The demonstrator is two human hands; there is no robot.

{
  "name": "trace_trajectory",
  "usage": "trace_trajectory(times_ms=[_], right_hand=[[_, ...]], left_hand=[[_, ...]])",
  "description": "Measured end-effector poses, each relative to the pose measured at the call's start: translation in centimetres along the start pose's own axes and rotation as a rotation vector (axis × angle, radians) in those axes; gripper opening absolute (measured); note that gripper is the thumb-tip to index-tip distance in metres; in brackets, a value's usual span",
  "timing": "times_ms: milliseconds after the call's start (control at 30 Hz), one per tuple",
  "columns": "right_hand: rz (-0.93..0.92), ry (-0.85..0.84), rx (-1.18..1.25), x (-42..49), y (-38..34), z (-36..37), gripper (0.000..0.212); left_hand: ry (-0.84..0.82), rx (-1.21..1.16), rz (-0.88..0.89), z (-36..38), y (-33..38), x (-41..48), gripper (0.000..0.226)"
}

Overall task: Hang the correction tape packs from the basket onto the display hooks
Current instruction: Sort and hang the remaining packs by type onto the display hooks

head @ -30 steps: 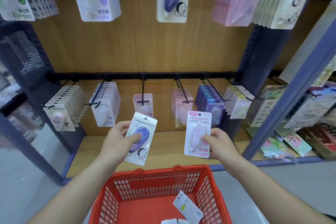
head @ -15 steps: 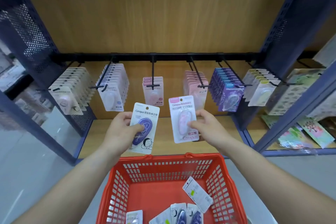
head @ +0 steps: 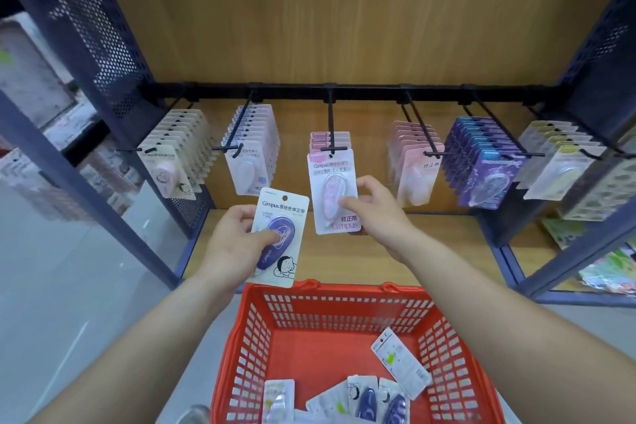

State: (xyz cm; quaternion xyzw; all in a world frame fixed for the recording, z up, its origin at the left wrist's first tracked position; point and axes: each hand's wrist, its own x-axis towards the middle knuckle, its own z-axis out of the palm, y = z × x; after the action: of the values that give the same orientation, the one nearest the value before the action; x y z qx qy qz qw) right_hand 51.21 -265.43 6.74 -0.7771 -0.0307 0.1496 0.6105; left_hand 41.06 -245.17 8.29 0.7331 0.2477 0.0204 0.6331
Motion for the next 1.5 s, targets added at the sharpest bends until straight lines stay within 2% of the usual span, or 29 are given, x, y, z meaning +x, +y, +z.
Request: trace_trajectory(times_ms=[300, 367, 433, 467, 500, 533, 600, 667, 700, 867, 967, 1067, 1167, 1267, 1367, 1500], right_hand=[[-0.004, 0.100, -0.018, 1.8, 1.0, 0.8, 0.012], [0.024, 0.196, -0.105, 2.5, 1.1, 0.7, 0.028], [0.049, 0.274, -0.296, 2.5, 0.9, 0.7, 0.058], [0.039, 0.286, -0.361, 2.2, 0.7, 0.8, 0.063], [0.022, 0.272, -0.383, 1.5, 0.3, 0.9, 0.058], [-0.005, 0.220, -0.328, 0.8, -0.2, 1.0, 0.045], [0.011, 0.017, -0.099, -1.2, -1.1, 1.6, 0.012], [0.017, -0.164, 0.037, -3.1, -1.7, 2.2, 0.008], [-0.006, -0.197, 0.063, -3.9, -1.8, 2.4, 0.006], [-0.129, -0.072, 0.208, -6.2, -3.0, 0.9, 0.022], [-0.204, 0.006, 0.225, -7.7, -4.5, -0.2, 0.028], [-0.327, 0.117, 0.198, -8.8, -6.7, -1.6, 0.027], [-0.441, 0.222, 0.194, -9.2, -10.9, -4.2, 0.031], [-0.540, 0.334, 0.199, -8.6, -16.6, -7.1, 0.045], [-0.636, 0.403, 0.187, -8.1, -22.2, -9.0, 0.050], [-0.697, 0.434, 0.169, -6.9, -27.0, -10.0, 0.046]], left_hand=[[0.025, -0.017, 0.023, -0.7, 0.1, 0.5, 0.032], [0.022, -0.015, 0.042, -0.7, 0.4, 0.5, 0.034], [0.007, -0.021, 0.052, -0.6, 0.7, 0.4, 0.036], [-0.003, -0.024, 0.051, -0.5, 0.9, 0.4, 0.035], [-0.013, -0.031, 0.051, -0.3, 1.1, 0.2, 0.034], [-0.023, -0.037, 0.054, -0.2, 1.3, 0.1, 0.032], [-0.036, -0.038, 0.066, 0.2, 1.7, -0.1, 0.029], [-0.046, -0.057, 0.085, 0.7, 2.3, -0.3, 0.029], [-0.055, -0.074, 0.097, 1.0, 2.7, -0.5, 0.029], [-0.104, -0.066, 0.205, 2.0, 6.1, -2.4, 0.027], [-0.078, 0.094, 0.381, 2.0, 8.3, -4.0, 0.021], [0.001, 0.250, 0.553, 1.1, 10.2, -5.9, 0.026], [0.081, 0.355, 0.686, -0.5, 12.4, -7.2, 0.040], [0.126, 0.394, 0.766, -2.1, 14.8, -8.5, 0.053], [0.173, 0.437, 0.830, -3.0, 16.4, -9.4, 0.052], [0.185, 0.427, 0.860, -3.3, 16.9, -9.8, 0.051]])
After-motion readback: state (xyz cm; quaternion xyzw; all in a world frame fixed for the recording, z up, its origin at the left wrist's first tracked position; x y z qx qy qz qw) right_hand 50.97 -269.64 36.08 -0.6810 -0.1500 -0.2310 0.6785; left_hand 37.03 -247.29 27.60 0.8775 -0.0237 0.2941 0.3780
